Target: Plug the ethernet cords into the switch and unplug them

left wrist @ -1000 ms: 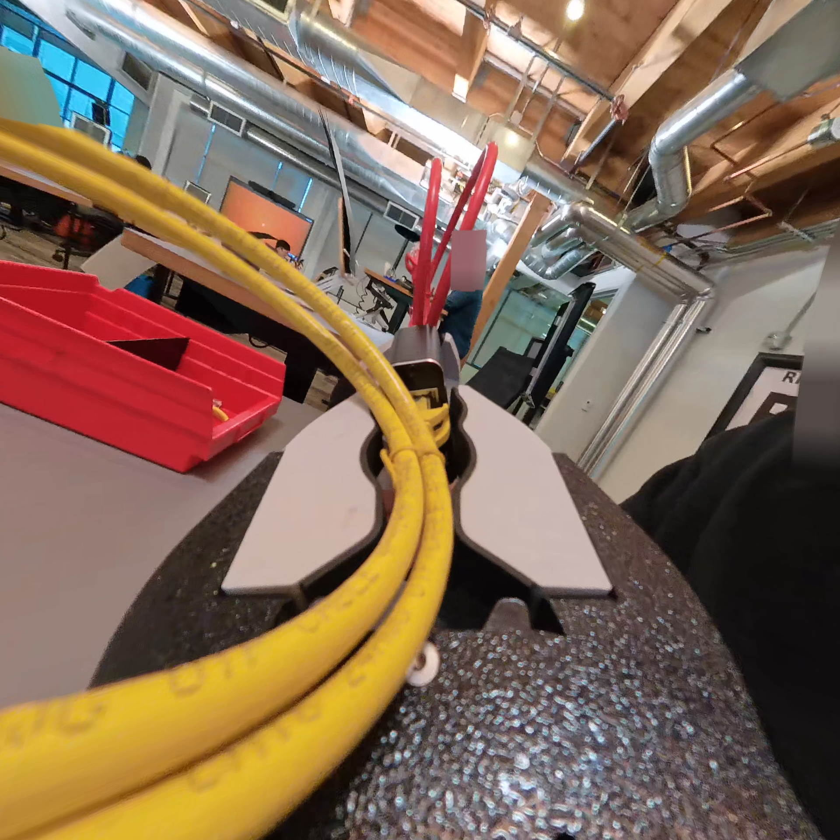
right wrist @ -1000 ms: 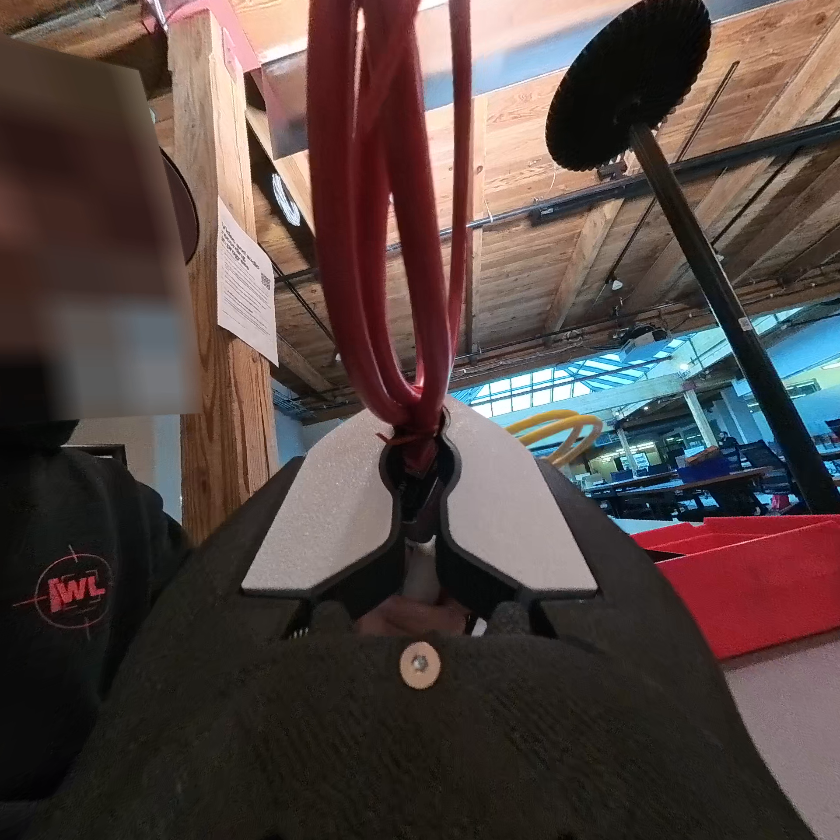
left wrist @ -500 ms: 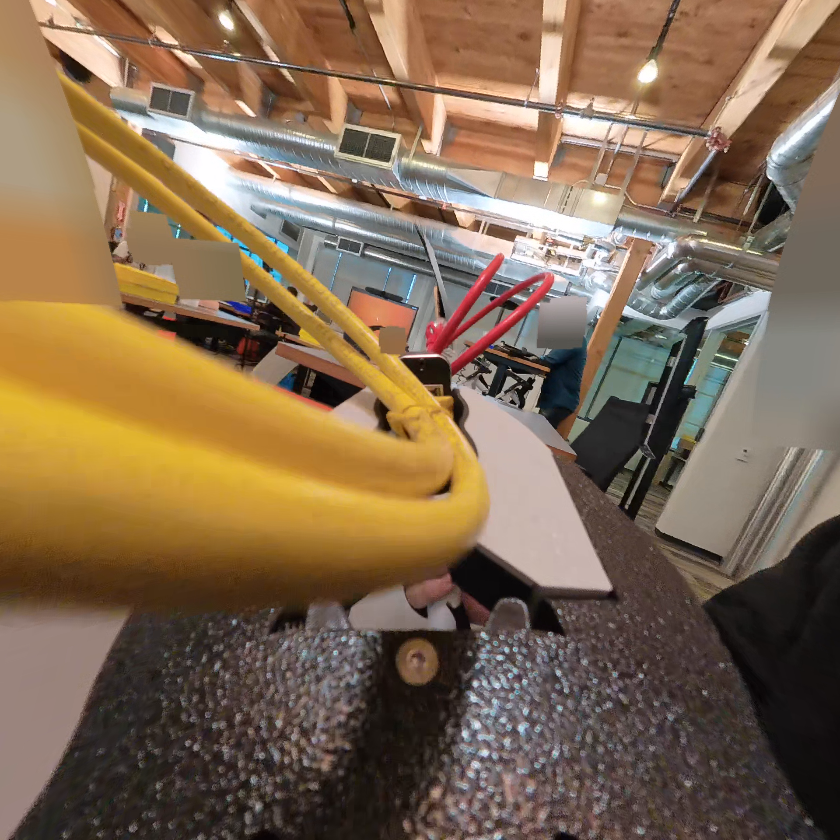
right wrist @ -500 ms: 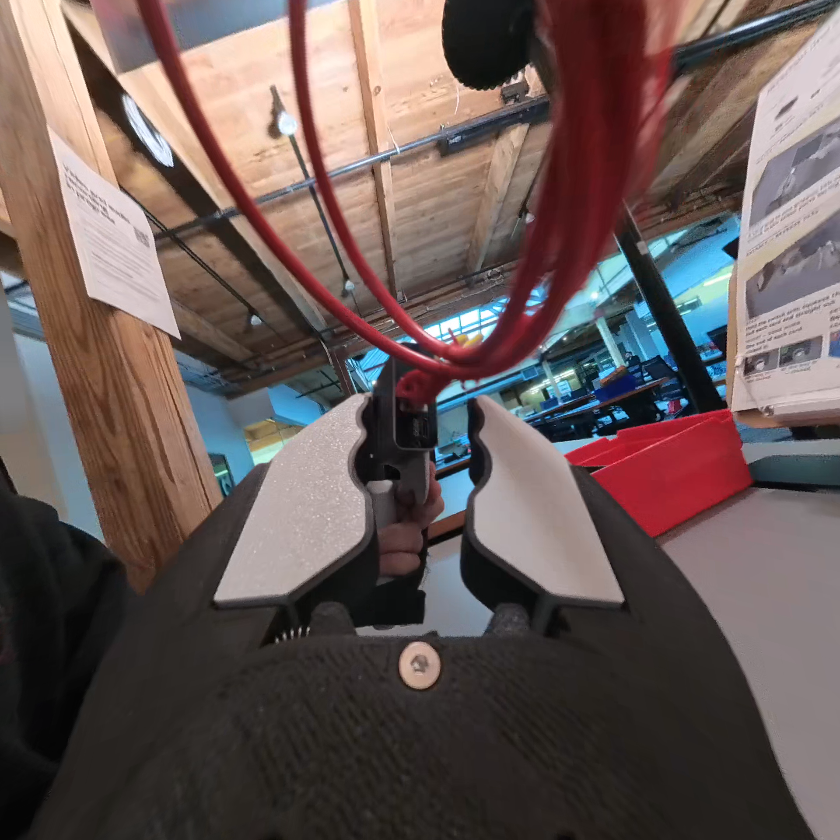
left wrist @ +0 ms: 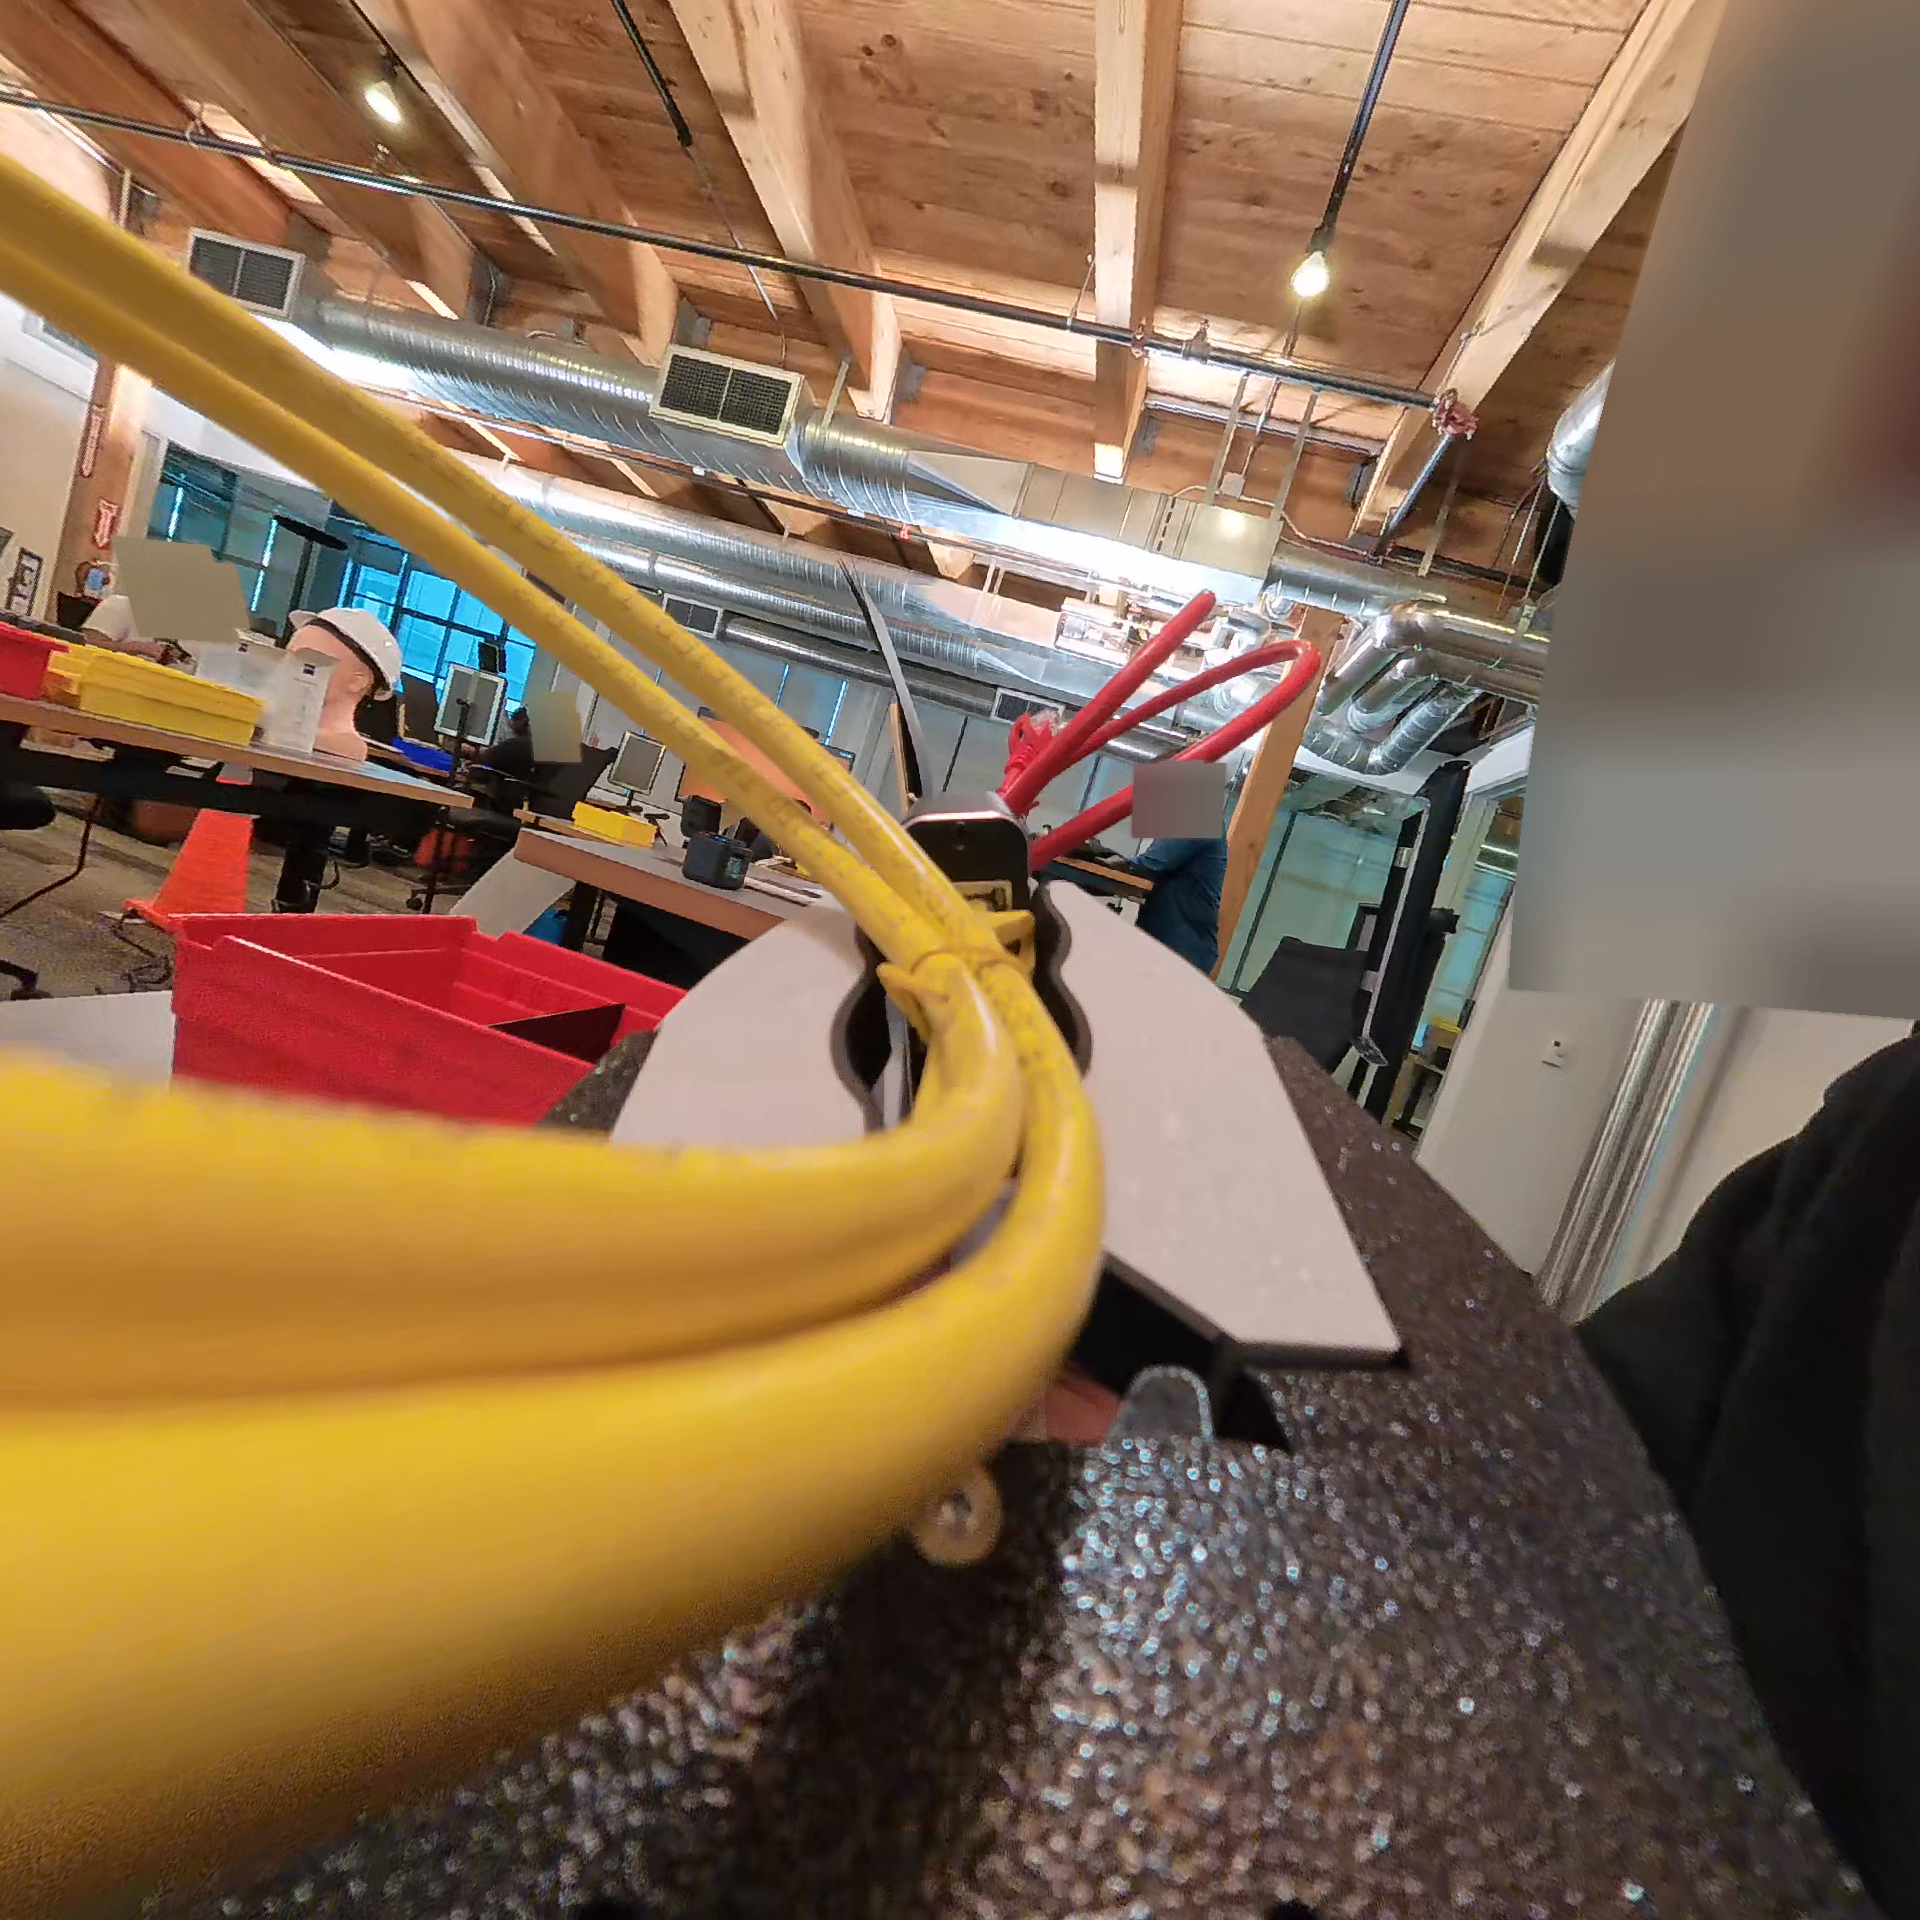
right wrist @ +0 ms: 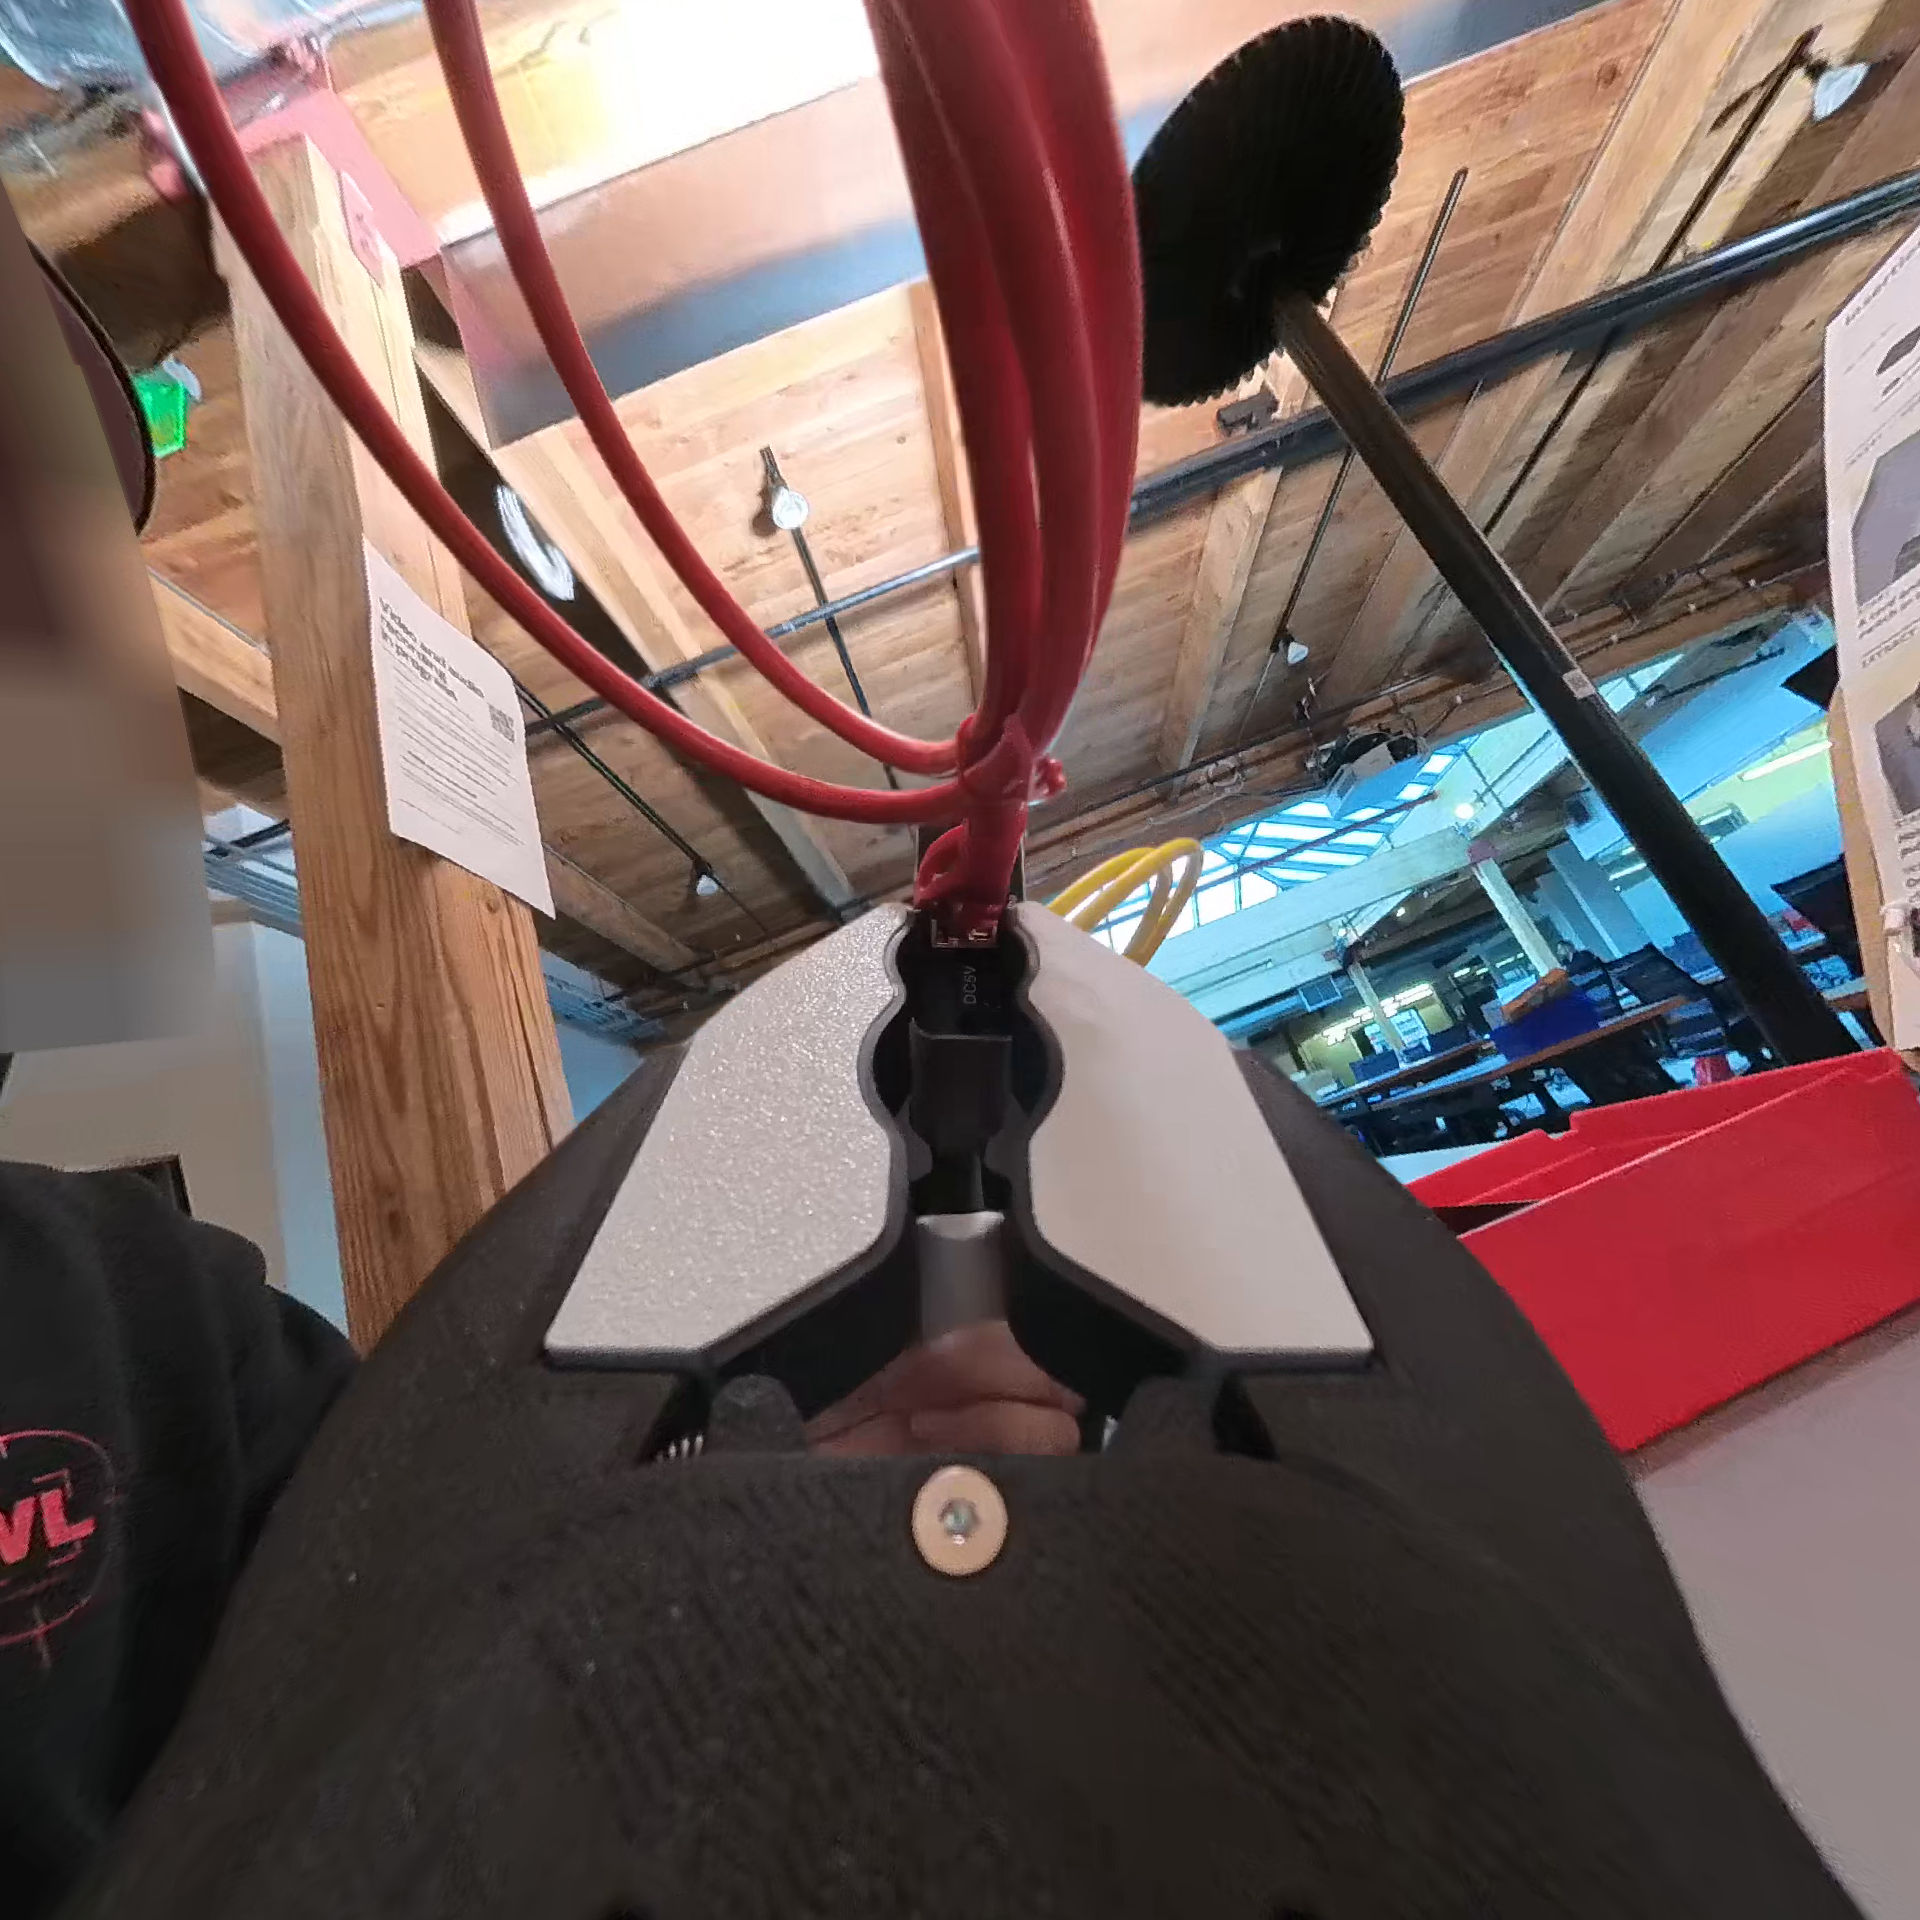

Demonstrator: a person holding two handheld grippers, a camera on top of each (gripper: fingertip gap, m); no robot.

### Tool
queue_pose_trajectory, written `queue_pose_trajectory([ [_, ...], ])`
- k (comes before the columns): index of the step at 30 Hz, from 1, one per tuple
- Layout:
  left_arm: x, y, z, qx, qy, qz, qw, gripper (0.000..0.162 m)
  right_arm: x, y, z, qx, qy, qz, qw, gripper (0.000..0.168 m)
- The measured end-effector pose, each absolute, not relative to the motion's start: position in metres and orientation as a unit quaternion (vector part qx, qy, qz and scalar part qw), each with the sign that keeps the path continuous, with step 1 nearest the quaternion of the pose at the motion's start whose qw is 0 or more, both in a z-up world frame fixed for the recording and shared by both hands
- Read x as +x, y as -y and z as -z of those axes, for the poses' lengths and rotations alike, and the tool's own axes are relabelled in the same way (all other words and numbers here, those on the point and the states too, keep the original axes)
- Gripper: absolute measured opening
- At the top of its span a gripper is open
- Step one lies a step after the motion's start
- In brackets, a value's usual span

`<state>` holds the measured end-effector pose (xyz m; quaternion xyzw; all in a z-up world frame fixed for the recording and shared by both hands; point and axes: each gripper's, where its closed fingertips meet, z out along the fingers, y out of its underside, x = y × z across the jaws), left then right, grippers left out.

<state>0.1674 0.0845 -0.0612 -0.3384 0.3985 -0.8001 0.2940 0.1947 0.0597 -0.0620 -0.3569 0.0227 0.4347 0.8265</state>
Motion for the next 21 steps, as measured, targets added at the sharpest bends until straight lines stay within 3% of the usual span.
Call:
queue_pose_trajectory([
  [21, 0.1703, -0.0827, 0.0627, -0.340, -0.392, 0.802, 0.295, 0.025, 0.2029, -0.0625, 0.0655, -0.322, -0.076, -0.431, 0.840, 0.030],
])
